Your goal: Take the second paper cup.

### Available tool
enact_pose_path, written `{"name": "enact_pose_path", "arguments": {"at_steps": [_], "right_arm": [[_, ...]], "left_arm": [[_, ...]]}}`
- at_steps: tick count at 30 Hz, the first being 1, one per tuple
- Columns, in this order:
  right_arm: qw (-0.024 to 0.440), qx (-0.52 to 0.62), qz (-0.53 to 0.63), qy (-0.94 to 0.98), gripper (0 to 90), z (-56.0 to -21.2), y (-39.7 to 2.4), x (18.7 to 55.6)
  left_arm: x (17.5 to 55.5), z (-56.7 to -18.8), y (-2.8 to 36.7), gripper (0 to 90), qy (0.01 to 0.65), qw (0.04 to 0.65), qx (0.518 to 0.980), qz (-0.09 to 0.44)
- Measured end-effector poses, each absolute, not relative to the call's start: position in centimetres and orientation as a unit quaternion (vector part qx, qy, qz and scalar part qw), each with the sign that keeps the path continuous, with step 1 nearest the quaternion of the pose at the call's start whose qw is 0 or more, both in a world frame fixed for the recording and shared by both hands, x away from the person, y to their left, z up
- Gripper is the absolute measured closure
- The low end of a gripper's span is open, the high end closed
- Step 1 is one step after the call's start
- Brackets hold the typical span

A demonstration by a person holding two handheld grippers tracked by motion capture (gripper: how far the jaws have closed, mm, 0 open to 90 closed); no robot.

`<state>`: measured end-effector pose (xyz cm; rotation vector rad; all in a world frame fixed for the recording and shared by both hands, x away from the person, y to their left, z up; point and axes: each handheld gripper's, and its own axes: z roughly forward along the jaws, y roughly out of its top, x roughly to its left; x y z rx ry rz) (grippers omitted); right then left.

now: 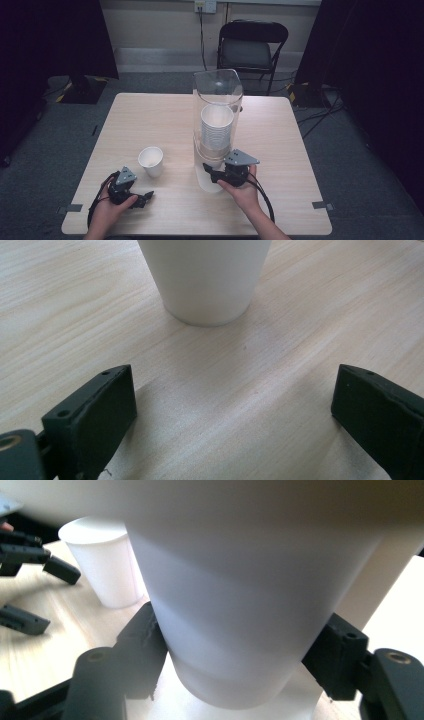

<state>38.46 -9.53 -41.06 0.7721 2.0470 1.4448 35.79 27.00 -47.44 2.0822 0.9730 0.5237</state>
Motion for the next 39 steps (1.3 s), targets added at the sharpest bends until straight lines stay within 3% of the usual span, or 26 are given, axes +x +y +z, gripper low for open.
{"name": "enact_pose_path", "arguments": {"at_steps": [5, 13, 39], "right_arm": [[0.272, 0.284, 0.538, 0.746, 25.0, -39.5, -9.5, 38.2], [0.255, 0.279, 0.537, 0.754, 32.1, -39.7, -9.6, 38.5], [0.255, 0.263, 0.534, 0.762, 33.1, -40.1, -9.9, 39.0]], "left_arm": [[35.8, -47.4, 27.0, 3.6, 0.382, 0.382, 0.816, 0.205], [35.8, -47.4, 27.0, 3.4, 0.382, 0.38, 0.817, 0.205], [35.7, -47.4, 27.0, 3.3, 0.382, 0.376, 0.818, 0.209]]}}
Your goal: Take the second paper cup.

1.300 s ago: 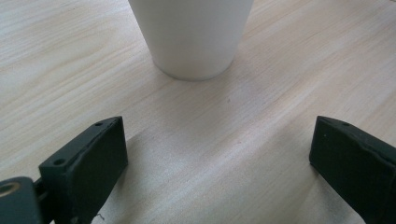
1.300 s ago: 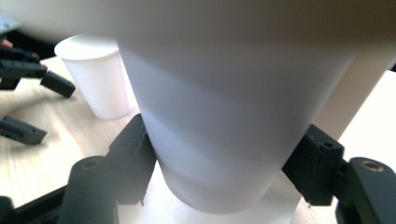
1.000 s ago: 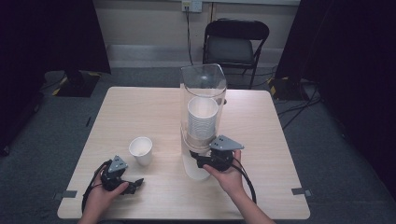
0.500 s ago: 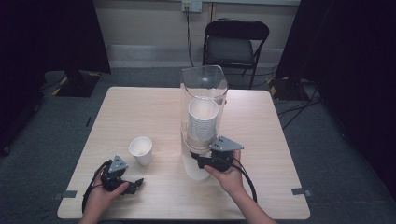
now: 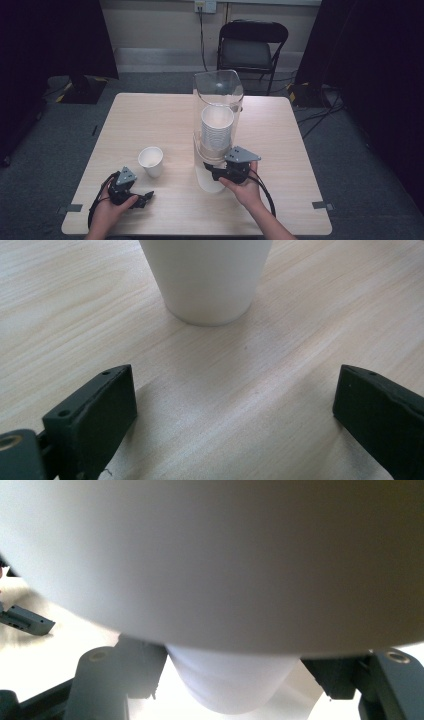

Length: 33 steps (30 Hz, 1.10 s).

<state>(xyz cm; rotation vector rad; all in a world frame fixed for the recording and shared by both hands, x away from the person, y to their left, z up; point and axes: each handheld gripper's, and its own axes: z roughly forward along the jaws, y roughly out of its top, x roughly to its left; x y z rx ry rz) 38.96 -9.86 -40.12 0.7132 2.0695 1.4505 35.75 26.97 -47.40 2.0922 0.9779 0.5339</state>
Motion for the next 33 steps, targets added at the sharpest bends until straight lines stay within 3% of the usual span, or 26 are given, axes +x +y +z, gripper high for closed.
{"name": "enact_pose_path", "arguments": {"at_steps": [6, 8, 10, 33], "right_arm": [[0.259, 0.257, 0.521, 0.771, 34.7, -40.2, -10.0, 39.0], [0.226, 0.287, 0.456, 0.812, 37.3, -43.2, -10.5, 39.4], [0.211, 0.299, 0.477, 0.799, 36.8, -45.0, -11.2, 39.0], [0.195, 0.257, 0.451, 0.832, 33.7, -44.0, -13.6, 38.1]], "left_arm": [[35.7, -47.4, 26.9, 3.2, 0.385, 0.38, 0.815, 0.207], [35.7, -47.4, 26.9, 3.1, 0.385, 0.379, 0.816, 0.207], [35.8, -47.4, 26.9, 2.8, 0.385, 0.38, 0.816, 0.205], [35.7, -47.5, 26.8, 2.4, 0.387, 0.38, 0.815, 0.206]]}}
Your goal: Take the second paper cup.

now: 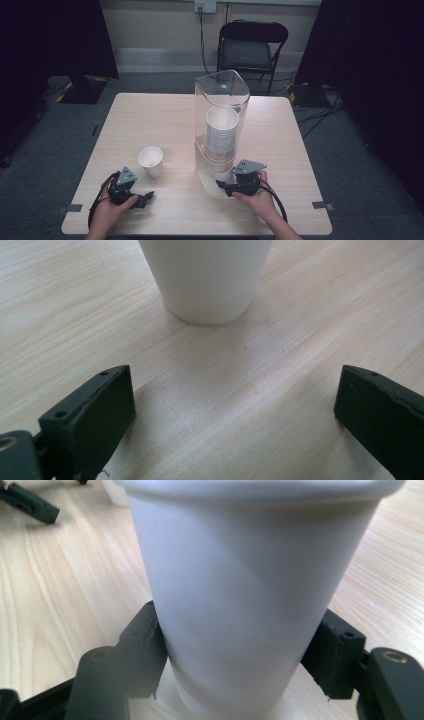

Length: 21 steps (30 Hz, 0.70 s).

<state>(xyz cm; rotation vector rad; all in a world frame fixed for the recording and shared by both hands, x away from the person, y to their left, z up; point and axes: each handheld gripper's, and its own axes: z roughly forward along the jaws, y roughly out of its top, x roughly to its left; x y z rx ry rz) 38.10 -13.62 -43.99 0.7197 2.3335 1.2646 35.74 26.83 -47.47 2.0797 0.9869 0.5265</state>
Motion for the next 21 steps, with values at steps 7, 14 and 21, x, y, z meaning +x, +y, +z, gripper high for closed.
{"name": "enact_pose_path", "arguments": {"at_steps": [7, 14, 21], "right_arm": [[0.198, 0.243, 0.437, 0.843, 33.3, -43.6, -14.4, 38.0], [0.213, 0.231, 0.415, 0.854, 32.9, -43.3, -16.4, 37.7], [0.227, 0.294, 0.409, 0.833, 32.2, -44.2, -21.3, 38.2]], "left_arm": [[35.7, -47.5, 26.8, 2.3, 0.387, 0.38, 0.815, 0.206], [35.7, -47.5, 26.8, 2.3, 0.387, 0.38, 0.814, 0.206], [35.8, -47.5, 26.8, 2.2, 0.387, 0.38, 0.814, 0.206]]}}
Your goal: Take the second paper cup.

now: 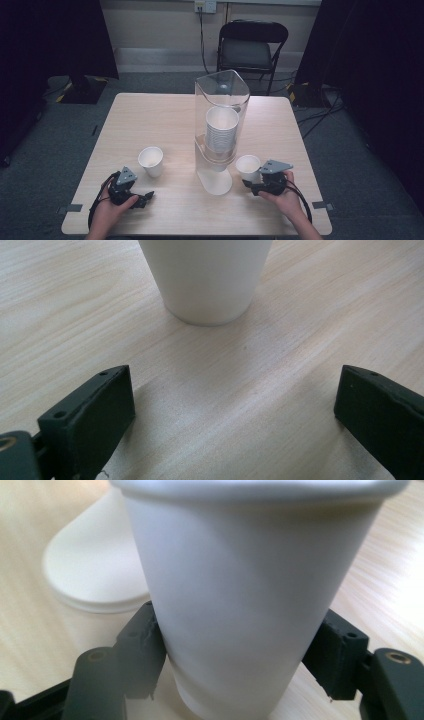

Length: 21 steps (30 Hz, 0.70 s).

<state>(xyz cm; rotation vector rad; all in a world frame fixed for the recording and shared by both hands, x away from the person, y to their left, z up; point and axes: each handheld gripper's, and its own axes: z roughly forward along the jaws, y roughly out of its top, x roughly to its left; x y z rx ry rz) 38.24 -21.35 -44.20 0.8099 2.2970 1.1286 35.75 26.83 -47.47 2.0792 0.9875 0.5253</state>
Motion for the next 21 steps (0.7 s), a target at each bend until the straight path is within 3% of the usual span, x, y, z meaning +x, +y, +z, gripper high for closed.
{"name": "enact_pose_path", "arguments": {"at_steps": [7, 11, 17, 21], "right_arm": [[0.229, 0.35, 0.4, 0.815, 30.5, -45.1, -23.2, 39.4], [0.234, 0.356, 0.391, 0.816, 19.9, -45.4, -23.3, 39.1], [0.217, 0.375, 0.392, 0.812, 13.7, -45.4, -24.8, 38.1], [0.229, 0.385, 0.372, 0.813, 13.6, -46.2, -27.0, 36.9]], "left_arm": [[35.8, -47.5, 26.8, 2.1, 0.386, 0.379, 0.815, 0.208], [35.8, -47.5, 26.8, 2.1, 0.386, 0.379, 0.815, 0.208], [35.8, -47.5, 26.8, 2.1, 0.386, 0.379, 0.815, 0.208], [35.8, -47.5, 26.8, 2.0, 0.386, 0.379, 0.815, 0.208]]}}
